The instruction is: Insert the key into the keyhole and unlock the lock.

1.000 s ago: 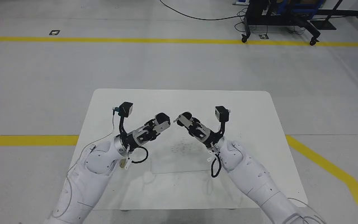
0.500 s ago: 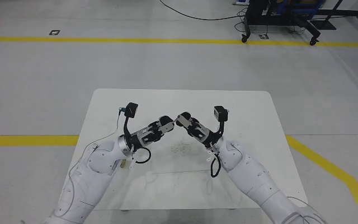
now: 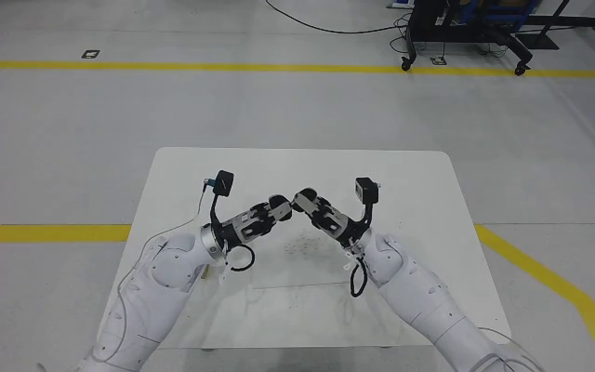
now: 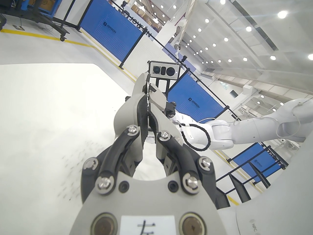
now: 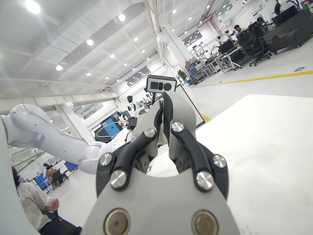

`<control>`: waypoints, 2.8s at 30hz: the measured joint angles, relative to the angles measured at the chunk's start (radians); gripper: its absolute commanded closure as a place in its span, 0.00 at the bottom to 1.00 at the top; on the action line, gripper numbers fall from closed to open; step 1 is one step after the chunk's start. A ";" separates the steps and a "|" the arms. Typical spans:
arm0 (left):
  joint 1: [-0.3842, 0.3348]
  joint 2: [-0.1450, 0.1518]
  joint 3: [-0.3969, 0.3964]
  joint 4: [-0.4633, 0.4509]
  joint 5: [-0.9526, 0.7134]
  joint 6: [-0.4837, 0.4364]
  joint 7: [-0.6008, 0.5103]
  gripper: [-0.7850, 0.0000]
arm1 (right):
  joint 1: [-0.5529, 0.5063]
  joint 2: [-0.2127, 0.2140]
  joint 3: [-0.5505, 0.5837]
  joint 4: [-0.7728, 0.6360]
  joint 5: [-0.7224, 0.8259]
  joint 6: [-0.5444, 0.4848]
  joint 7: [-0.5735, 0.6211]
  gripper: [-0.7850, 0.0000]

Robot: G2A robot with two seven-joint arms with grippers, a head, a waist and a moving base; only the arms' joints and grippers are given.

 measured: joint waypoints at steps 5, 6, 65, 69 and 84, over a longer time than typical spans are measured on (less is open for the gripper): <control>0.004 0.000 -0.003 -0.006 0.011 0.004 0.018 1.00 | -0.006 0.005 0.000 -0.014 -0.013 0.000 0.000 0.10; 0.005 0.000 -0.004 -0.007 0.013 0.004 0.019 1.00 | -0.008 0.006 -0.001 -0.019 -0.016 0.000 0.001 0.00; 0.004 0.071 -0.045 -0.205 0.091 0.071 -0.410 1.00 | 0.035 0.209 0.083 -0.218 0.311 0.011 0.886 0.69; 0.001 0.074 -0.041 -0.201 0.090 0.064 -0.404 1.00 | 0.041 0.210 0.075 -0.214 0.309 0.018 0.883 0.72; -0.003 0.084 -0.032 -0.197 0.101 0.073 -0.376 0.00 | 0.059 0.213 0.047 -0.204 0.301 0.018 0.858 1.00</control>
